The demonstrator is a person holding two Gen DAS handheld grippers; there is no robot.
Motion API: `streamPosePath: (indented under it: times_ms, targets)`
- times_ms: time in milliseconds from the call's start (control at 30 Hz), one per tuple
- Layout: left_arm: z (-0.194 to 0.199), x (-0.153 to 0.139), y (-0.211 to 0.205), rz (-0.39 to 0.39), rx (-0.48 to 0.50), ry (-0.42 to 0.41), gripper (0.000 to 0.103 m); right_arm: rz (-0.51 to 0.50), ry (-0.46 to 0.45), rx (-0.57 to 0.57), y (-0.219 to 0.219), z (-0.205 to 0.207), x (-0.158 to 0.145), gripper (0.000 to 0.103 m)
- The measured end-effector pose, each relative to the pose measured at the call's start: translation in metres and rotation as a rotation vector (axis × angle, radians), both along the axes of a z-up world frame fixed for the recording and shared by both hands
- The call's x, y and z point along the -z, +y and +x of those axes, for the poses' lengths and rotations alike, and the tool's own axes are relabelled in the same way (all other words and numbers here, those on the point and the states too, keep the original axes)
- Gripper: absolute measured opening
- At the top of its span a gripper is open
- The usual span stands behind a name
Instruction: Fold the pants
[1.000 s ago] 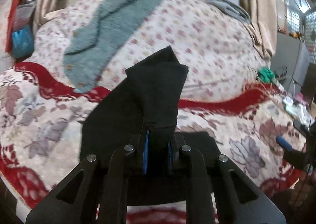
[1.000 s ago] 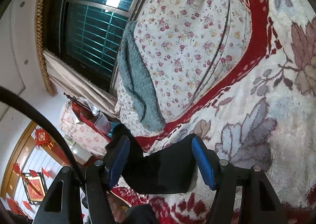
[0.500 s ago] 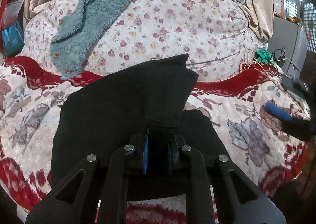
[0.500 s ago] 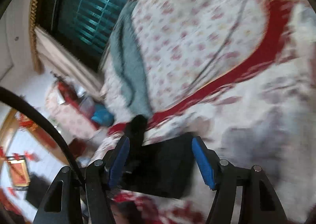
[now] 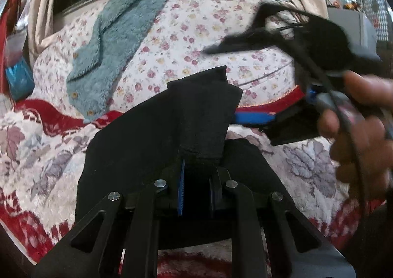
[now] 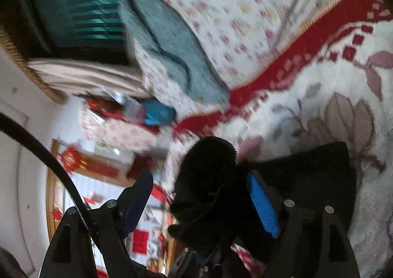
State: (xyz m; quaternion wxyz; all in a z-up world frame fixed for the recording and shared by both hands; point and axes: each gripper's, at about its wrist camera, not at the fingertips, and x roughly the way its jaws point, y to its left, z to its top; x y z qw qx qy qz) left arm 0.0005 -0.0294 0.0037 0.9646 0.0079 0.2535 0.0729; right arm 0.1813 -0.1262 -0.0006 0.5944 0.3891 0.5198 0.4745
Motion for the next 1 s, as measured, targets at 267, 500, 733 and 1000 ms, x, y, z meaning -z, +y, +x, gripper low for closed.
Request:
streamPosePath:
  times_ms: [267,500,733,1000]
  targets:
    - [0.011,0.017,-0.023,0.069,0.06,0.084,0.013,-0.307,-0.157,-0.115,-0.008,0.011,0.0,0.017]
    - [0.013,0.026,-0.038,0.11,0.083,0.141,0.016,-0.37,-0.148,-0.091,-0.02,0.02,0.029,0.017]
    - [-0.026,0.025,-0.074,0.141,0.241,0.127,0.045,-0.426,-0.175,-0.059,-0.017,0.021,0.038,0.017]
    - [-0.061,-0.01,-0.035,-0.175,0.31,0.111,0.045,-0.538,-0.262,0.029,-0.036,0.009,0.013,0.03]
